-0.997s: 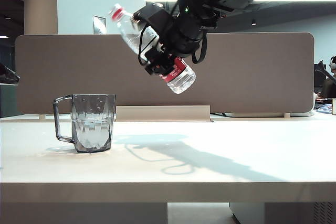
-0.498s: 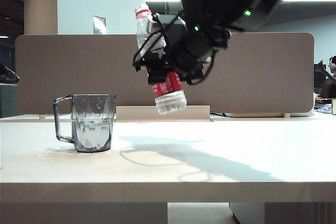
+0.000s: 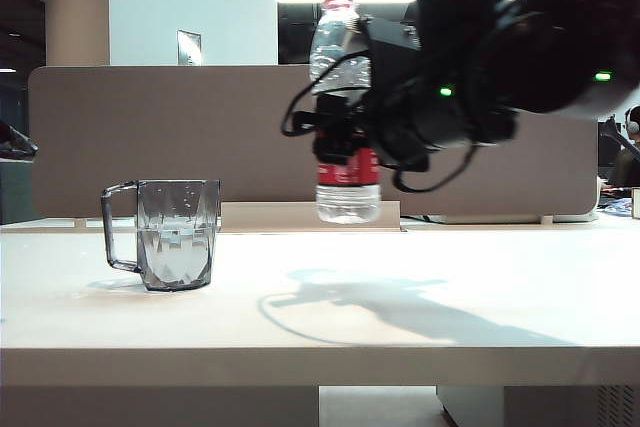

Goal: Pick up the mineral water bottle on the table and pour water into the mug until it's half full.

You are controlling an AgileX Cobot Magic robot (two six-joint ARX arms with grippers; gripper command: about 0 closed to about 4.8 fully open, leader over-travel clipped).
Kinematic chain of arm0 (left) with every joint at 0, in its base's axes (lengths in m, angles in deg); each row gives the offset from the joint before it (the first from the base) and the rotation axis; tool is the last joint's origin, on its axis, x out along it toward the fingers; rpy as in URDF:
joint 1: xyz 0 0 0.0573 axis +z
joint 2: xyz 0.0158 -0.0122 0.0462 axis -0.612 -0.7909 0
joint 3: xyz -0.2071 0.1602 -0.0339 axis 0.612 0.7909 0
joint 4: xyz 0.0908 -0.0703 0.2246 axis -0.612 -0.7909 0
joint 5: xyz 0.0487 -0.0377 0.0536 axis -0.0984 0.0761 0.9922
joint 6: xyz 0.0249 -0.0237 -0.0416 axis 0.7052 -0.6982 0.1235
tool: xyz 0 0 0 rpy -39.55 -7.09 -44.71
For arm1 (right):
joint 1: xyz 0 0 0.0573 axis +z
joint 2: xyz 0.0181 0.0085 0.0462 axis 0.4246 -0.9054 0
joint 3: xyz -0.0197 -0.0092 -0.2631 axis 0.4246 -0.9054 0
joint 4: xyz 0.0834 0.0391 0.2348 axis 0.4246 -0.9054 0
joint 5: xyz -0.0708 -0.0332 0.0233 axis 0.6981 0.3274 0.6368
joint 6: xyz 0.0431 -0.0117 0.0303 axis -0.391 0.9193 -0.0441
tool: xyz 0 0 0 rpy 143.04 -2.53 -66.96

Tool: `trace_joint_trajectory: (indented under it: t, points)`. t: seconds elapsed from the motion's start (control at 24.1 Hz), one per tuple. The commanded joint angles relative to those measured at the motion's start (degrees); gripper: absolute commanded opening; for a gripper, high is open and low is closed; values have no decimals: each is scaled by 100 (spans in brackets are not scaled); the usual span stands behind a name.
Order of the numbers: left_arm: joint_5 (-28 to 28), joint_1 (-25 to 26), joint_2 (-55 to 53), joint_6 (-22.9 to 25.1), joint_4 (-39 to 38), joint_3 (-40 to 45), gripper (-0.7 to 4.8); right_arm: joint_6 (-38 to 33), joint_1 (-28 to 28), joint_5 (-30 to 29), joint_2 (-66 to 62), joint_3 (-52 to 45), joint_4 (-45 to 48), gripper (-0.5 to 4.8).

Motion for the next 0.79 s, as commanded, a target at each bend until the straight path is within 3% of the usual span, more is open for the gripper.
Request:
trace_joint_trajectory:
  t: [0.04,0.37,0.79]
  points:
    - [-26,13,7,20,63,-15,-5,-17,-107,168,83,-328,481,260]
    - [-26,11,7,20,61,-15,-5,-321,-424,267,83,-837,863,260]
    - [-26,11,4,20,61,-15,-5,-317,-424,267,-269,-852,909,260]
